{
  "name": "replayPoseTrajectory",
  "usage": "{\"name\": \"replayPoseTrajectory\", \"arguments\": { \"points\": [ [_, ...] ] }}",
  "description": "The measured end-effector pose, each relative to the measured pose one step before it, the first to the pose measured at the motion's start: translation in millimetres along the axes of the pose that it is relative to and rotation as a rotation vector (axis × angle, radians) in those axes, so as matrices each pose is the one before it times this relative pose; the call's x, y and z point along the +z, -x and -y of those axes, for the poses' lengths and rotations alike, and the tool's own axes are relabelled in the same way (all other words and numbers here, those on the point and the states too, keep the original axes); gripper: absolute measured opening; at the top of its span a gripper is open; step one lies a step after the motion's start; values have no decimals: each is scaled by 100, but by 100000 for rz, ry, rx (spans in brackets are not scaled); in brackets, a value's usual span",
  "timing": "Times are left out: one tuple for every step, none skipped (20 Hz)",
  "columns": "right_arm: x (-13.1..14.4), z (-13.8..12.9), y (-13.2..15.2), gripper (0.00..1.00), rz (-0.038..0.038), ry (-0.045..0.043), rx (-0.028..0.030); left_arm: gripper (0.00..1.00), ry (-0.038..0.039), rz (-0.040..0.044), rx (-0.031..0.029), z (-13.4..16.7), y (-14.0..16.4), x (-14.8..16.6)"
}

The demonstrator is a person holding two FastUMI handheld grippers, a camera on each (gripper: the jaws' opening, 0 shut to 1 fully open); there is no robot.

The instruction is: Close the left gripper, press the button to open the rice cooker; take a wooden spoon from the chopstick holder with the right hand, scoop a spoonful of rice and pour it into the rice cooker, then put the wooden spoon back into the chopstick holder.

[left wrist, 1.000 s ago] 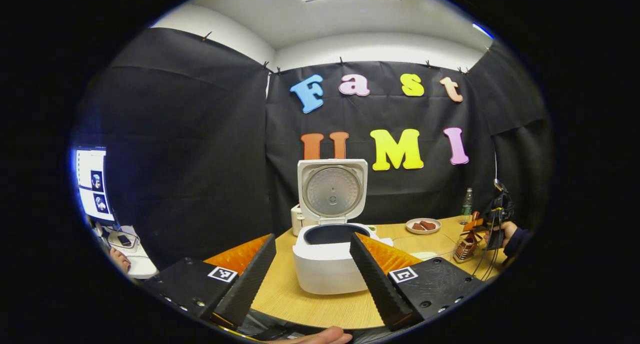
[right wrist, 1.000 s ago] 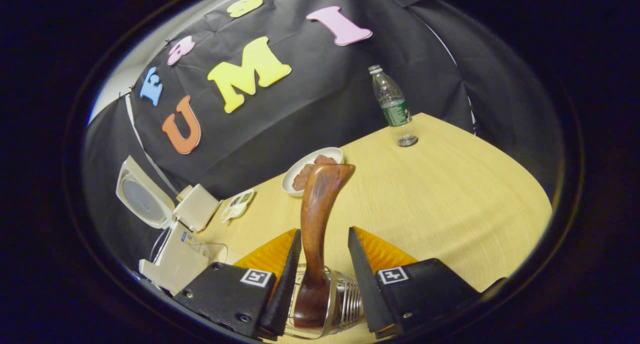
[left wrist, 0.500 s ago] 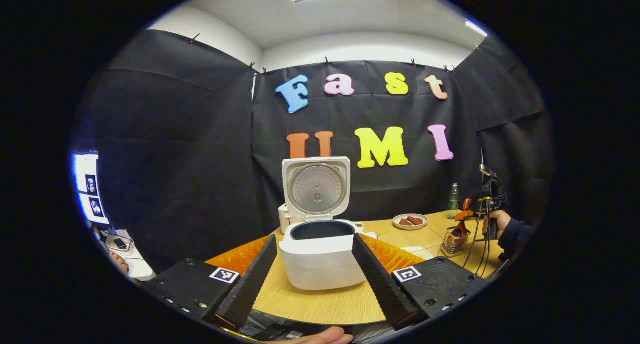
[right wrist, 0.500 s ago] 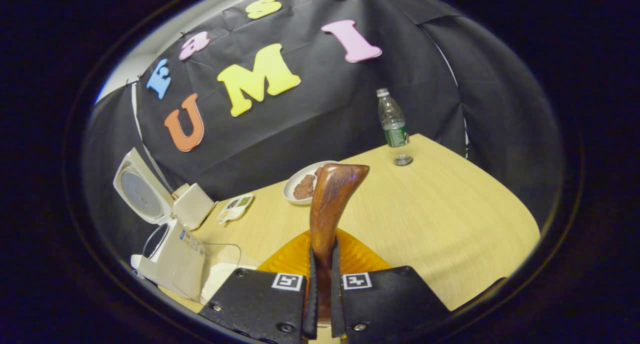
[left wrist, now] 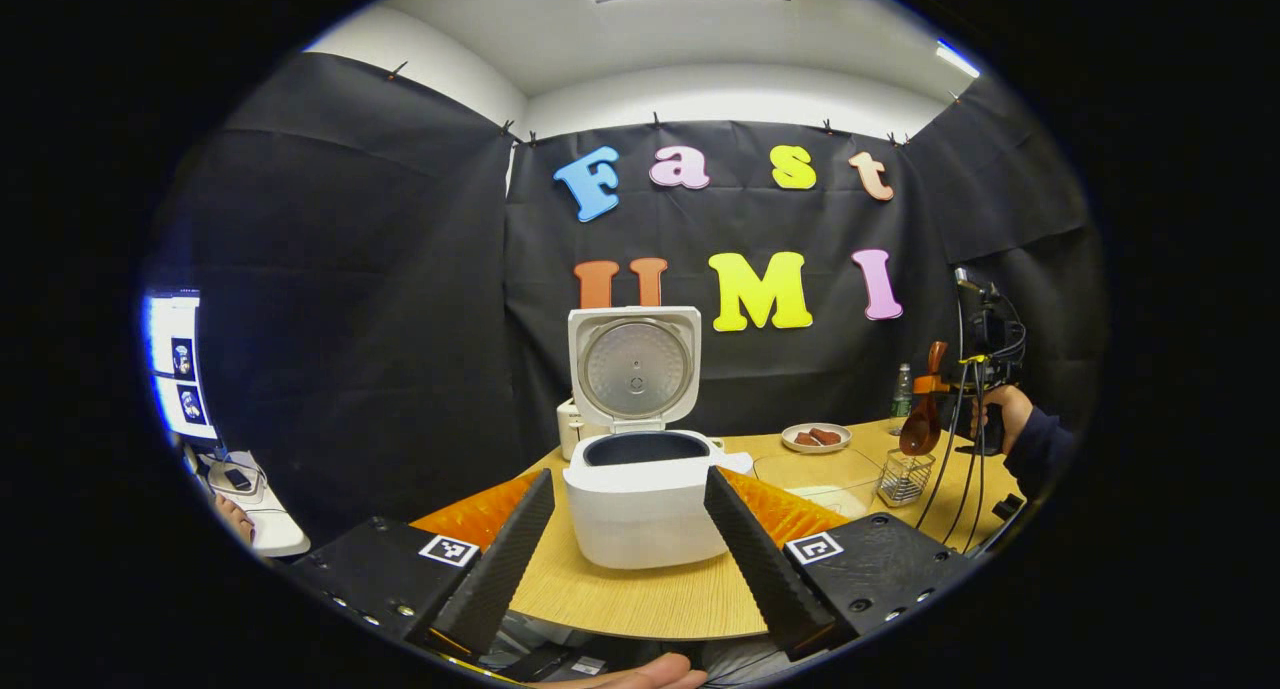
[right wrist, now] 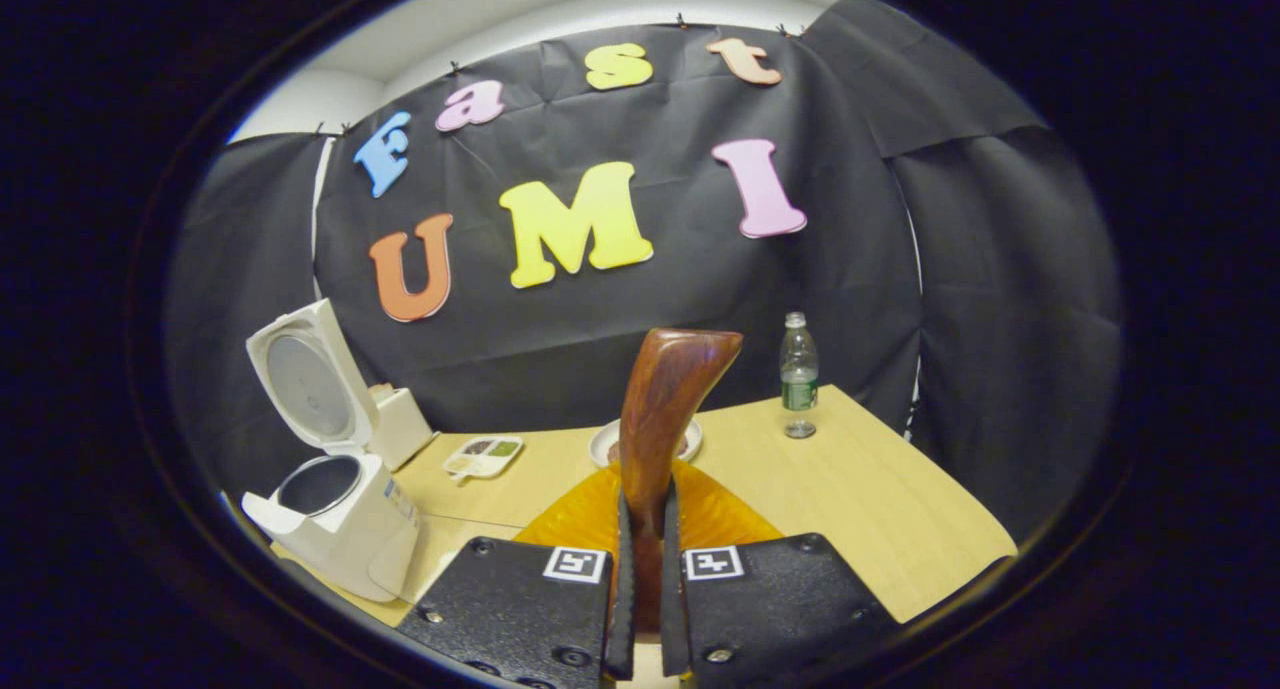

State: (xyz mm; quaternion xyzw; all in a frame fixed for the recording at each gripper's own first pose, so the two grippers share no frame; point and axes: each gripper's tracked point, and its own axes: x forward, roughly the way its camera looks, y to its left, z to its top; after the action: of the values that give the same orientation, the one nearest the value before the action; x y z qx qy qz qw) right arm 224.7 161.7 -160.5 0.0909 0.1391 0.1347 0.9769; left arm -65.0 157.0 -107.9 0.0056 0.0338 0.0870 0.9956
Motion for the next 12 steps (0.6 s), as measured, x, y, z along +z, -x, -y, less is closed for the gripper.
{"name": "replayPoseTrajectory", "arguments": {
  "points": [
    [427,-1473,402,16,1336,1131,2094,96,403,554,378,-252,223,256],
    [206,-2016,202,16,329,2633,4661,96,610,615,138,-202,210,123],
    [98,-1886,193,16,1155,2201,4181,96,629,542,-180,-161,285,126],
    [139,-1315,-164,16,739,1843,1262,96,511,26,-63,-248,255,108],
    [-213,-983,-24,15,172,1618,493,96,252,-118,372,-387,196,74],
    [24,-1445,-41,16,575,465,1422,96,2,80,672,-425,132,42],
    [-91,-1676,-130,15,55,502,1684,96,-122,90,736,-493,257,188],
    [-446,-1447,-309,15,-894,925,1351,96,-202,-121,928,-293,180,-92],
    [-787,-1318,-366,15,-1581,1581,1008,96,-393,127,831,-251,232,-22],
    [-761,-1050,-465,15,-1601,1883,608,96,-211,421,262,-143,247,87],
    [-846,-782,-538,16,-1501,1563,-35,96,94,366,-544,35,133,77],
    [-792,-425,-587,16,-1222,1102,-931,96,116,-277,-752,213,58,58]
  ]
}}
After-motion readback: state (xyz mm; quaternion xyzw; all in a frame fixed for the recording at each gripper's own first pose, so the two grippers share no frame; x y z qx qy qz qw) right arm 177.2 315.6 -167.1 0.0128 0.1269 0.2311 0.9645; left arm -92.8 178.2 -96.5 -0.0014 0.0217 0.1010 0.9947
